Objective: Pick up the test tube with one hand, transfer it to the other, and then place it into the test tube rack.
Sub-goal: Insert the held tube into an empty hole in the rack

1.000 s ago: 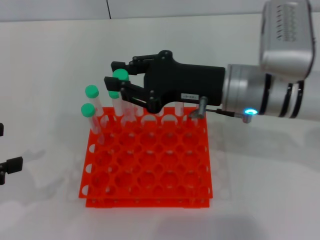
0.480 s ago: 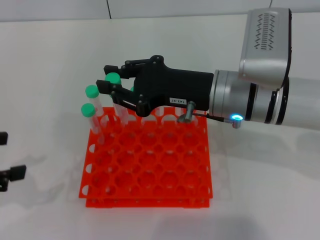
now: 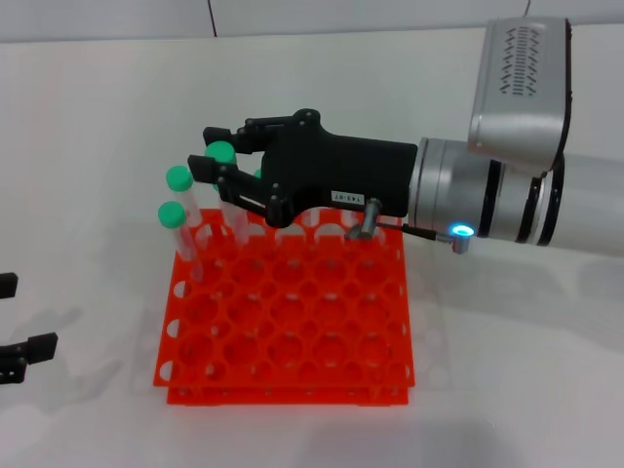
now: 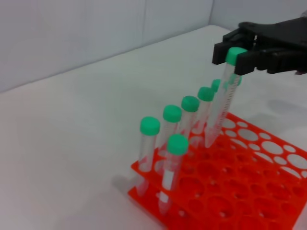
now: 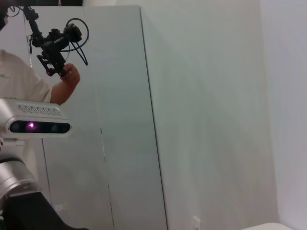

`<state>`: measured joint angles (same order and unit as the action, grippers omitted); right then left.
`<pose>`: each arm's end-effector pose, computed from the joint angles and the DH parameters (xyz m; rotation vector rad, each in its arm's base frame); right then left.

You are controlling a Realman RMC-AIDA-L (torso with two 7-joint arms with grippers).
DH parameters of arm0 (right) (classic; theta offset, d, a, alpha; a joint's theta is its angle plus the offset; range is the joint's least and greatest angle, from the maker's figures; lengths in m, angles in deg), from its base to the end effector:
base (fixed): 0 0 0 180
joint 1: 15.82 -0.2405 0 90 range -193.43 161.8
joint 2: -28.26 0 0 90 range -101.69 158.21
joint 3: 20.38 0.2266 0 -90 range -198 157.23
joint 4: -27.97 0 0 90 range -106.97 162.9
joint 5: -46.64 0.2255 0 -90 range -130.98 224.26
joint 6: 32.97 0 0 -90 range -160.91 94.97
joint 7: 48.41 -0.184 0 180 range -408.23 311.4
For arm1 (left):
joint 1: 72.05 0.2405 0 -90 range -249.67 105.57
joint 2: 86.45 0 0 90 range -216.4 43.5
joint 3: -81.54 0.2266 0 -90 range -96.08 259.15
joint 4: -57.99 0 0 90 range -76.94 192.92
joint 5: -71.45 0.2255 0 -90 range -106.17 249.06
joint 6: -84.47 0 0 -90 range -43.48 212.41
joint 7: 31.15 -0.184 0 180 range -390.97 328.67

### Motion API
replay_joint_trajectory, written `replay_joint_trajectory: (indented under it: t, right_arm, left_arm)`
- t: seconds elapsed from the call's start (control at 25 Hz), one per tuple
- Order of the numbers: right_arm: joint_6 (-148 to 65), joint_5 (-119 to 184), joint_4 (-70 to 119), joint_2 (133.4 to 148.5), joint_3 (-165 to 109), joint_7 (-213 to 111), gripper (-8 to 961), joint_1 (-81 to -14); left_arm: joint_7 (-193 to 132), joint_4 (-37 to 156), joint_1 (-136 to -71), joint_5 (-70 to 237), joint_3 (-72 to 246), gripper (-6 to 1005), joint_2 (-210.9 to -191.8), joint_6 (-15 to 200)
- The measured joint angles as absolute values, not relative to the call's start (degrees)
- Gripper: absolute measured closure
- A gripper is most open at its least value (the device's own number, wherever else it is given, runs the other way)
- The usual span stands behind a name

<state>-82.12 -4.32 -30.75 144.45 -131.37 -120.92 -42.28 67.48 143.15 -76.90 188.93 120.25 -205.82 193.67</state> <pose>0.0533 0.3390 -0.1059 -2.6908 0.2620 1.0245 -0.2727 0.2428 0.1065 -2.6317 -0.7324 -0.2698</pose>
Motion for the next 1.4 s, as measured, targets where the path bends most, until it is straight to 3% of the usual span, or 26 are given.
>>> replay_joint_trajectory:
  t: [1.4]
  right_arm:
    - [-78.1, 18.35, -22.06, 144.45, -142.47, -106.47, 624, -47.02]
  left_arm:
    - [61.43, 134.95, -76.65, 188.71, 121.5, 115, -205.92, 189.33]
